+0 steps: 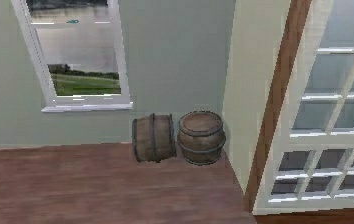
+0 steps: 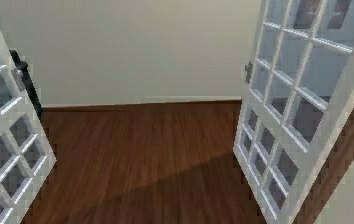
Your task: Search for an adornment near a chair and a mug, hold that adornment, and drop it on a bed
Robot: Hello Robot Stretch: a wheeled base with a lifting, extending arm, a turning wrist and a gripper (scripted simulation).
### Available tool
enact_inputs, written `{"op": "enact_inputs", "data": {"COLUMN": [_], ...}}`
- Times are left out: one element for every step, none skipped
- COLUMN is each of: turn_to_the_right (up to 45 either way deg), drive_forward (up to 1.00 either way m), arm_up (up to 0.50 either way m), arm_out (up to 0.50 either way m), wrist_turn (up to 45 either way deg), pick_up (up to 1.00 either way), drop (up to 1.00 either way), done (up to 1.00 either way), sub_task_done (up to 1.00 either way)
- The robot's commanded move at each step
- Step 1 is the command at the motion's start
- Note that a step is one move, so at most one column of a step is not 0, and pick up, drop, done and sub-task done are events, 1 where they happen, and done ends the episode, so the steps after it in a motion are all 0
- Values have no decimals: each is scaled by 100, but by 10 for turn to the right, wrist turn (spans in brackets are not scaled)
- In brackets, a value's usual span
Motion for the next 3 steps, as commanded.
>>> {"op": "enact_inputs", "data": {"turn_to_the_right": [450, 240, 0], "drive_forward": [0, 0, 5], "arm_up": [0, 0, 0], "arm_out": [0, 0, 0], "wrist_turn": [0, 0, 0], "pick_up": [0, 0, 0], "drop": [0, 0, 0], "done": [0, 0, 0], "sub_task_done": [0, 0, 0]}}
